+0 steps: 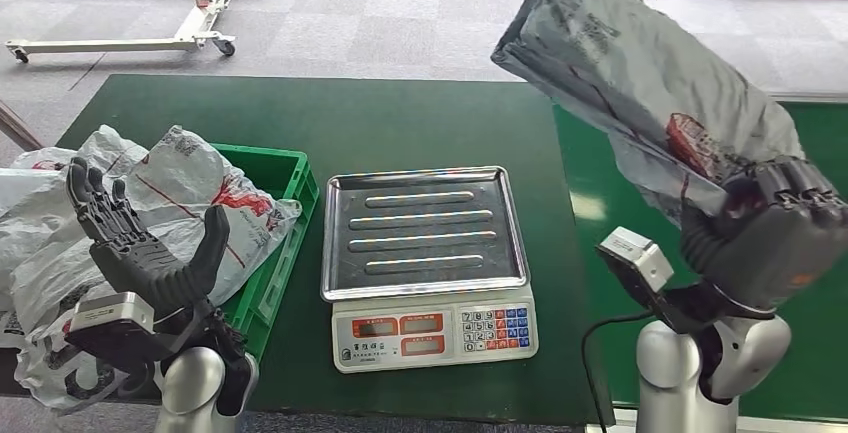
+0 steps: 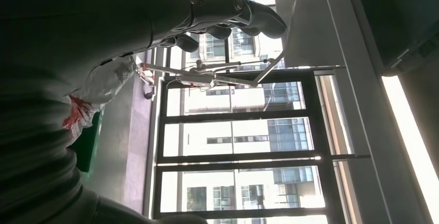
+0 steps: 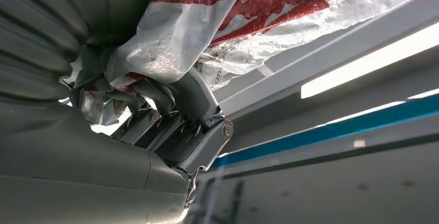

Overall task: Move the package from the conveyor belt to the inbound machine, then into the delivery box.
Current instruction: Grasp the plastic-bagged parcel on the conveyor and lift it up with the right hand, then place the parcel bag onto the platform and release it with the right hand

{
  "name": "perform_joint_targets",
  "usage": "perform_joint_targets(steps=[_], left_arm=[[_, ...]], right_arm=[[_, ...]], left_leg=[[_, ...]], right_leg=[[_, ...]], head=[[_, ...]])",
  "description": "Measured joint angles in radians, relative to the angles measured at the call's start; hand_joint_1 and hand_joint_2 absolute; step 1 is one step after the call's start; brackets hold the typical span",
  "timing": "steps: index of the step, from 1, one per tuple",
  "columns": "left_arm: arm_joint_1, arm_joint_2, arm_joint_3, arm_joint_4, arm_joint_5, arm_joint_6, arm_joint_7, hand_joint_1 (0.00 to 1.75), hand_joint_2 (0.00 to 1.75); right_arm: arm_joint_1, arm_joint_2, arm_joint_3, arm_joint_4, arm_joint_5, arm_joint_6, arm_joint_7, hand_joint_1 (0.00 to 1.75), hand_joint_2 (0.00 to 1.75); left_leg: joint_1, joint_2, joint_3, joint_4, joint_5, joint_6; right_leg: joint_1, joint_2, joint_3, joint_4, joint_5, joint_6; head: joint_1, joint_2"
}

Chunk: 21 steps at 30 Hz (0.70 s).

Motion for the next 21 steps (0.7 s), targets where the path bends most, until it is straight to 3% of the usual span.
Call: perform_joint_targets(steps=[7,15,19,21], left_arm=[[-0.014,0.001,-0.022,0.031,0.009,0.024,0.0,0.0,1.75],[-0.011,0.009,-0.035,0.046,0.019,0.049,0.0,0.0,1.75],[-0.005,0.014,-0.039,0.049,0.019,0.055,0.0,0.0,1.75],[-0.003,0.016,-0.041,0.049,0.019,0.061,0.0,0.0,1.75]], right_arm=[[-0.102,0.019,0.207,0.192,-0.002,0.003,-0.002,1.75,1.75],[-0.141,0.021,0.31,0.316,-0.022,0.0,0.028,1.75,1.75],[-0.142,0.02,0.324,0.351,-0.036,0.002,0.039,0.0,1.75],[-0.143,0.02,0.33,0.372,-0.048,0.021,0.054,0.0,1.75]], left_leg=[[0.0,0.0,0.0,0.0,0.001,0.0],[0.0,-0.001,-0.001,0.0,0.0,0.0],[0.0,-0.001,-0.001,0.0,0.0,0.0],[0.0,-0.001,-0.001,0.0,0.0,0.0]], right_leg=[[0.0,0.0,0.0,0.0,0.0,0.0],[0.0,-0.001,-0.001,0.0,0.0,0.0],[0.0,-0.001,-0.001,0.0,0.0,0.0],[0.0,-0.001,-0.001,0.0,0.0,0.0]], head=[[0.0,0.0],[0.0,0.0],[0.0,0.0],[0.0,0.0]])
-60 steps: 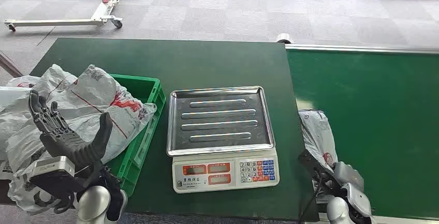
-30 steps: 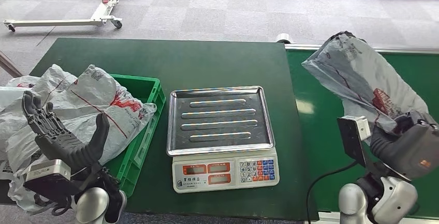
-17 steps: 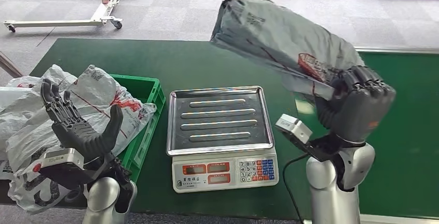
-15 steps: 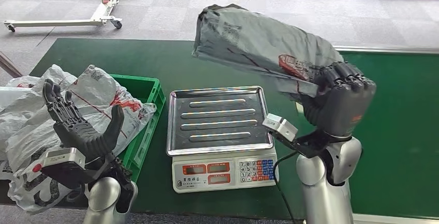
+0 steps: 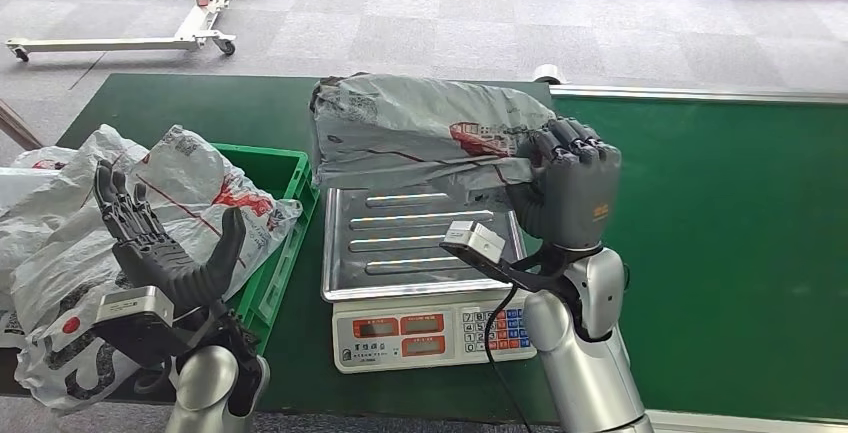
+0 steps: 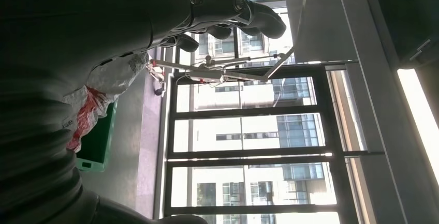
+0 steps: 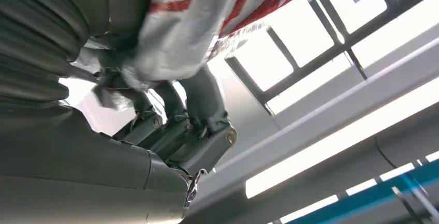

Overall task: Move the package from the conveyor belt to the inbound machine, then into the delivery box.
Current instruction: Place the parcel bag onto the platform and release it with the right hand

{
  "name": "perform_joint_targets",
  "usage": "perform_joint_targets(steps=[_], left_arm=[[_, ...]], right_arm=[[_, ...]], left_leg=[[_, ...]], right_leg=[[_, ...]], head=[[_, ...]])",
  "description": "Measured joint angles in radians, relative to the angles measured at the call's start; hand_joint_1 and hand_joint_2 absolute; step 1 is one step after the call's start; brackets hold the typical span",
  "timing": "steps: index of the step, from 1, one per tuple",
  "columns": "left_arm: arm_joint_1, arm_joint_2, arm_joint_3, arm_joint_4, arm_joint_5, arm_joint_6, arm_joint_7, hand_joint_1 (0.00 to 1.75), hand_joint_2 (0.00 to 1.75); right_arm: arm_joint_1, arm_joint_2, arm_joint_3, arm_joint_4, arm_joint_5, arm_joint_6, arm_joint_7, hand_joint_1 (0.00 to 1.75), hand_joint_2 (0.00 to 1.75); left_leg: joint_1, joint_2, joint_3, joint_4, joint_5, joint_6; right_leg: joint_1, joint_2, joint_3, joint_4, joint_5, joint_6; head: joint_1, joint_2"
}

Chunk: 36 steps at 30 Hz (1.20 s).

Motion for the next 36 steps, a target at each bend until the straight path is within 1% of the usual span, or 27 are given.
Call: perform_joint_targets(steps=[3,9,13,20,25,28,30,31,35,36], left_arm=[[0.006,0.004,-0.004,0.0,0.0,0.008,0.0,0.0,1.75],[0.014,0.01,-0.012,0.0,0.0,0.009,0.0,0.0,1.75],[0.015,0.013,-0.015,-0.001,0.001,0.011,0.0,0.0,1.75],[0.014,0.019,-0.016,-0.01,0.005,0.023,0.0,0.0,1.75],[0.015,0.027,-0.017,-0.024,0.005,0.034,0.0,0.0,1.75],[0.016,0.031,-0.017,-0.037,0.003,0.045,0.0,0.0,1.75],[0.02,0.034,-0.017,-0.046,-0.001,0.056,0.0,0.0,1.75],[0.023,0.035,-0.017,-0.05,-0.002,0.061,0.0,0.0,1.75],[0.033,0.04,-0.017,-0.062,-0.004,0.072,0.0,0.0,1.75],[0.035,0.041,-0.017,-0.064,-0.005,0.073,0.0,0.0,1.75]], right_arm=[[-0.003,-0.001,0.006,0.033,-0.016,0.032,0.018,0.0,1.75],[-0.008,-0.002,0.013,0.069,-0.021,0.04,0.023,0.0,1.75],[-0.011,-0.002,0.017,0.083,-0.035,0.051,0.034,0.0,0.0],[-0.011,-0.019,0.024,0.097,-0.134,0.086,0.056,0.0,0.0],[-0.011,-0.036,0.025,0.093,-0.177,0.12,0.066,0.0,0.0],[-0.01,-0.044,0.025,0.072,-0.252,0.139,0.061,0.0,0.0],[-0.011,-0.049,0.025,0.052,-0.358,0.2,0.061,0.0,0.0],[-0.012,-0.051,0.025,0.043,-0.431,0.252,0.061,0.0,0.0],[-0.022,-0.054,0.018,0.033,-0.824,0.524,0.054,0.0,0.0],[-0.027,-0.053,0.014,0.035,-0.908,0.574,0.049,0.0,0.0]], left_leg=[[0.0,0.0,0.0,0.0,0.0,0.0],[0.0,0.0,0.0,0.0,0.0,0.0],[0.0,0.0,0.0,0.0,0.0,0.0],[0.0,0.0,0.0,0.0,0.0,0.0],[0.0,0.0,0.0,0.0,0.0,0.0],[0.0,0.0,0.0,0.0,0.0,0.0],[0.0,0.0,0.0,0.0,0.0,0.0],[0.0,0.0,0.0,0.0,0.0,0.0],[0.0,0.0,0.0,0.0,0.0,0.0],[0.0,0.0,0.0,0.0,0.0,0.0]], right_leg=[[0.0,0.0,0.0,0.0,0.0,0.0],[0.0,0.0,0.0,0.0,0.0,0.0],[0.0,0.0,0.0,0.0,0.0,0.0],[0.0,0.0,0.0,0.0,0.0,0.0],[0.0,0.0,0.0,0.0,0.0,0.0],[0.0,0.0,0.0,0.0,0.0,0.0],[0.0,0.0,0.0,0.0,0.0,0.0],[0.0,0.0,0.0,0.0,0.0,0.0],[0.0,0.0,-0.001,0.0,0.0,0.0],[0.0,0.0,0.0,0.0,0.0,0.0]], head=[[0.0,0.0],[0.0,0.0],[0.0,0.0],[0.0,0.0],[0.0,0.0],[0.0,0.0],[0.0,0.0],[0.0,0.0],[0.0,0.0],[0.0,0.0]])
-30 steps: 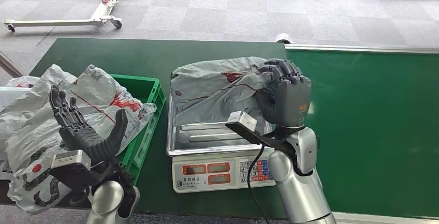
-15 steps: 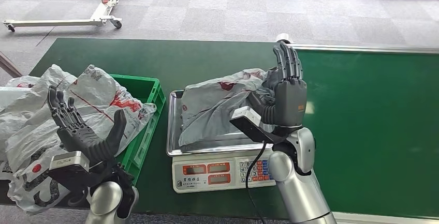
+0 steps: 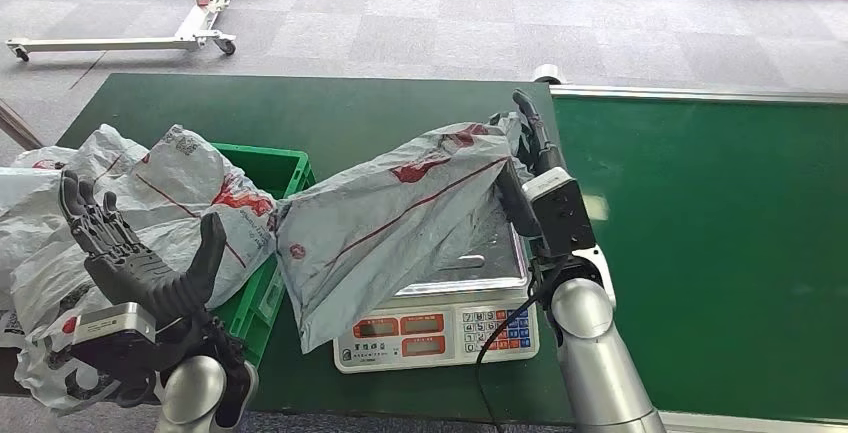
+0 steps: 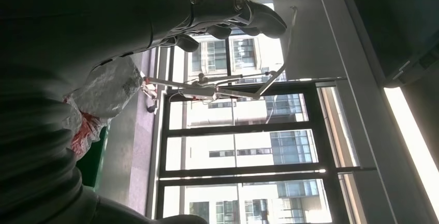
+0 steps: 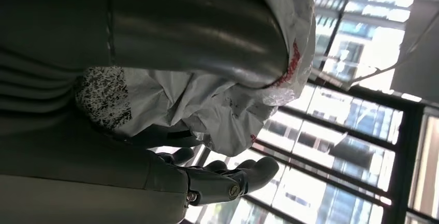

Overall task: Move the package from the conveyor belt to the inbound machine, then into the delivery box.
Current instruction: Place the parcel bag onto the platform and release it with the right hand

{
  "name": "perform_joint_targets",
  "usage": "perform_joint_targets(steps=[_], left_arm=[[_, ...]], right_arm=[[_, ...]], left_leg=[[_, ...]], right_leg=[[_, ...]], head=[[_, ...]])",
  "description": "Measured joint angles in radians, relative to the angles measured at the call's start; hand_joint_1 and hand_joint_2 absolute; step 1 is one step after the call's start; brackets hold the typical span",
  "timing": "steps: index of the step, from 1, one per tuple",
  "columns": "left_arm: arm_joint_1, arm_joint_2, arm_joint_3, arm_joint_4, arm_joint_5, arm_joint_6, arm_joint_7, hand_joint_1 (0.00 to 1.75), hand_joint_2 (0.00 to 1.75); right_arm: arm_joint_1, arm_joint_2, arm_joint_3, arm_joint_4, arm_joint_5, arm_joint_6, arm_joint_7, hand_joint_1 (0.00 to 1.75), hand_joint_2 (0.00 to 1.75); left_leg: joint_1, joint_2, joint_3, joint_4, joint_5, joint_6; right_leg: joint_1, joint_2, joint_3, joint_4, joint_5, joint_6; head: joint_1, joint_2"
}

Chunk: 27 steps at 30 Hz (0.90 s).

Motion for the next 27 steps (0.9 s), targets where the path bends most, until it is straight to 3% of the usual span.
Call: perform_joint_targets(steps=[3,7,10,14,17,20,27], left_arm=[[0.006,0.002,0.0,-0.006,-0.004,0.008,0.0,0.0,1.75],[0.015,0.002,0.0,-0.017,-0.009,0.017,0.0,0.0,1.75],[0.023,0.003,0.0,-0.029,-0.013,0.024,0.0,0.0,1.75],[0.039,0.004,0.0,-0.044,-0.016,0.029,0.0,0.0,1.75],[0.05,0.005,0.0,-0.049,-0.017,0.026,0.0,0.0,1.75],[0.051,0.006,0.0,-0.05,-0.018,0.023,0.0,0.0,1.75],[0.051,0.006,0.0,-0.05,-0.019,0.024,0.0,0.0,1.75]], right_arm=[[-0.015,0.0,-0.013,0.012,-0.085,0.022,-0.02,0.0,0.0],[-0.028,0.0,-0.017,0.029,-0.011,-0.05,-0.009,0.0,0.0],[-0.042,-0.003,-0.008,0.043,0.194,-0.117,0.08,0.0,0.0],[-0.073,-0.024,0.045,0.09,0.615,-0.143,0.328,0.0,0.0],[-0.083,-0.036,0.077,0.128,0.801,-0.146,0.451,0.0,0.0],[-0.086,-0.043,0.089,0.148,0.877,-0.14,0.497,0.0,0.0],[-0.087,-0.046,0.095,0.158,0.909,-0.122,0.511,0.0,0.0]], left_leg=[[0.0,0.0,0.0,0.0,0.0,0.0],[0.0,0.0,0.0,0.0,0.0,0.0],[0.0,0.0,0.0,0.0,0.0,0.0],[0.0,0.0,0.0,0.0,0.0,0.0],[0.0,-0.001,0.0,0.0,0.0,0.0],[0.0,-0.001,0.0,0.0,0.0,0.0],[0.0,-0.001,0.0,0.0,0.0,0.0]], right_leg=[[0.0,0.0,0.0,0.0,0.0,0.0],[0.0,0.0,0.0,0.0,0.0,0.0],[0.0,0.0,0.0,0.0,0.0,0.0],[0.0,0.0,0.0,0.0,0.0,0.0],[0.0,-0.001,0.0,0.0,0.0,0.0],[0.0,-0.001,0.0,0.0,0.0,0.0],[0.0,-0.001,0.0,0.0,0.0,0.0]], head=[[0.0,0.0],[0.0,0.0],[0.0,0.0],[0.0,0.0],[0.0,0.0],[0.0,0.0],[0.0,0.0]])
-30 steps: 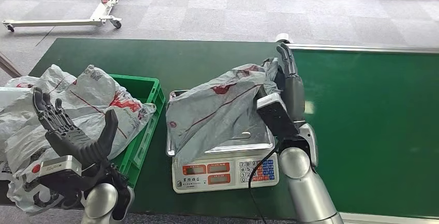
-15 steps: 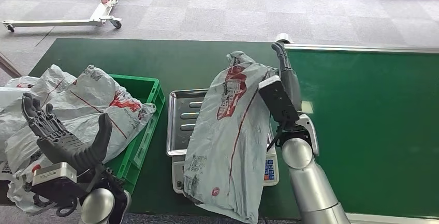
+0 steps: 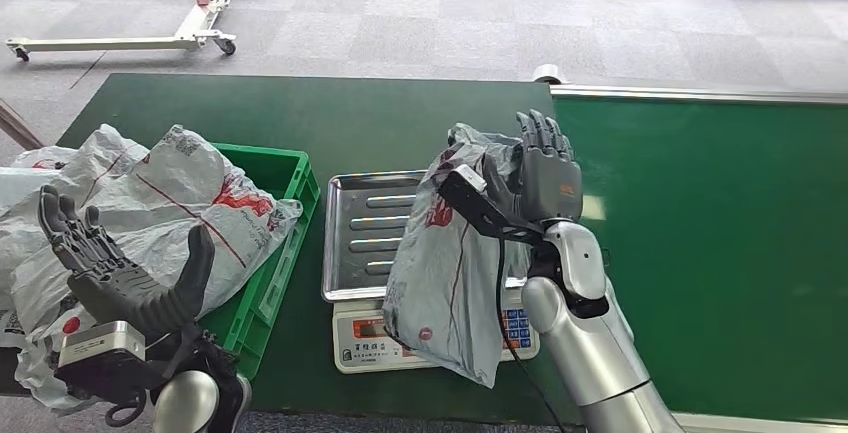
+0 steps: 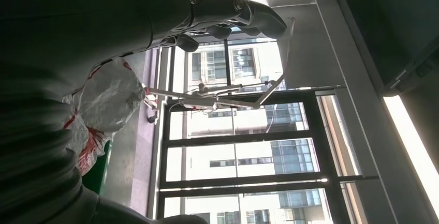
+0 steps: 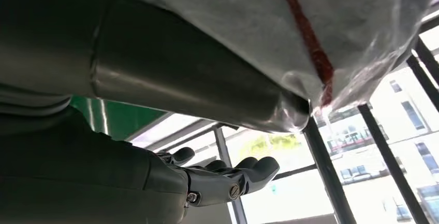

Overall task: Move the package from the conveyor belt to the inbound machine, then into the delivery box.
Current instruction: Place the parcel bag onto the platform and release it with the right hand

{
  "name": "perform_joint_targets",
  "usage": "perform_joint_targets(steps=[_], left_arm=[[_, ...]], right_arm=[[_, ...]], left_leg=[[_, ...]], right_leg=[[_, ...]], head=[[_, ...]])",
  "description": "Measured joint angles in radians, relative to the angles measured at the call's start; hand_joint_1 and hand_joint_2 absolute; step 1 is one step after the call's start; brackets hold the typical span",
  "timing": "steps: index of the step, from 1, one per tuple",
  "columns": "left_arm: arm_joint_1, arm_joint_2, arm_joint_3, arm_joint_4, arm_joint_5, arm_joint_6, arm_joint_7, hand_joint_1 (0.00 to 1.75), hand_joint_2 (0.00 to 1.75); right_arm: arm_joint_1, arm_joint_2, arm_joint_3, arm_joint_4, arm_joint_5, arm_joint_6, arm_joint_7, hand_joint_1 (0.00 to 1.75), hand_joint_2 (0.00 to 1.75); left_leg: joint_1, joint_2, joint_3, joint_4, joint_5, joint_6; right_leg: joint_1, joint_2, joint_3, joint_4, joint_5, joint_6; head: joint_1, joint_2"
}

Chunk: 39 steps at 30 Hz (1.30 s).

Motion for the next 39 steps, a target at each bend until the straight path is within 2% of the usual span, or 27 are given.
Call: perform_joint_targets(steps=[2,3,6,12,16,21,23,27,31,36,39], left_arm=[[0.0,0.001,0.0,0.0,-0.003,0.003,0.0,0.0,1.75],[0.0,0.004,0.0,0.0,-0.004,0.004,0.0,0.0,1.75],[0.002,0.011,0.0,0.0,0.003,0.003,0.0,0.0,1.75],[-0.001,0.013,0.0,0.001,0.008,-0.003,0.0,0.0,1.75],[0.005,0.013,0.001,-0.003,0.005,-0.002,0.0,0.0,1.75],[0.022,0.012,0.002,-0.015,-0.002,-0.003,0.0,0.0,1.75],[0.023,0.012,0.002,-0.017,-0.005,-0.005,0.0,0.0,1.75],[0.02,0.011,0.002,-0.014,-0.007,-0.002,0.0,0.0,1.75],[0.01,0.011,0.001,-0.007,-0.011,0.005,0.0,0.0,1.75],[-0.007,0.014,-0.015,0.041,-0.097,0.035,0.001,0.0,1.75],[-0.037,0.012,-0.025,0.144,-0.325,-0.041,0.011,0.0,1.75]], right_arm=[[-0.003,-0.005,0.018,0.029,0.077,0.062,0.03,0.0,0.0],[-0.011,-0.011,0.038,0.07,0.13,0.139,0.033,0.0,0.0],[-0.041,-0.03,0.079,0.185,0.189,0.303,-0.025,0.0,0.0],[-0.095,-0.056,0.102,0.287,0.19,0.328,-0.072,0.0,0.0],[-0.116,-0.065,0.109,0.312,0.217,0.258,-0.021,0.0,0.0],[-0.114,-0.075,0.105,0.267,0.276,0.023,0.137,0.0,0.0],[-0.109,-0.079,0.095,0.215,0.283,-0.05,0.158,0.0,0.0],[-0.09,-0.086,0.07,0.117,0.285,-0.109,0.15,0.0,0.0],[-0.07,-0.087,0.043,0.055,0.285,-0.138,0.141,0.0,1.75],[-0.031,-0.089,0.007,-0.008,0.285,-0.198,0.127,0.0,1.75],[0.014,-0.09,-0.026,-0.073,0.285,-0.257,0.083,0.0,1.75]], left_leg=[[0.0,0.0,0.0,0.0,0.0,0.0],[0.0,0.0,0.0,0.0,0.0,0.0],[0.0,0.0,0.0,0.0,0.0,0.0],[0.0,0.0,0.0,0.0,0.0,0.0],[0.0,0.0,0.0,0.0,0.0,0.0],[0.0,0.0,0.0,0.0,0.0,0.0],[0.0,0.001,0.0,0.0,0.0,0.0],[0.0,0.001,0.0,0.0,0.0,0.0],[0.0,0.001,0.0,0.0,0.0,0.0],[0.0,0.0,0.001,0.0,0.0,0.0],[0.0,-0.001,0.0,0.0,0.0,0.0]], right_leg=[[0.0,0.0,0.0,0.0,0.0,0.0],[0.0,0.0,0.0,0.0,0.0,0.0],[0.0,0.0,0.0,0.0,0.0,0.0],[0.0,0.0,0.0,0.0,0.0,0.0],[0.0,0.0,0.0,0.0,0.0,0.0],[0.0,0.0,-0.001,0.0,0.0,0.0],[0.0,0.001,-0.001,0.0,0.0,0.0],[0.0,0.001,-0.001,0.0,0.0,0.0],[0.0,0.001,-0.001,0.0,0.0,0.0],[0.0,0.001,-0.001,0.0,0.0,0.0],[0.0,-0.001,0.0,0.0,0.0,0.0]], head=[[0.0,0.0],[0.0,0.0],[0.0,0.0],[0.0,0.0],[0.0,0.0],[0.0,0.0],[0.0,0.0],[0.0,0.0],[0.0,0.0],[0.0,0.0],[0.0,0.0]])
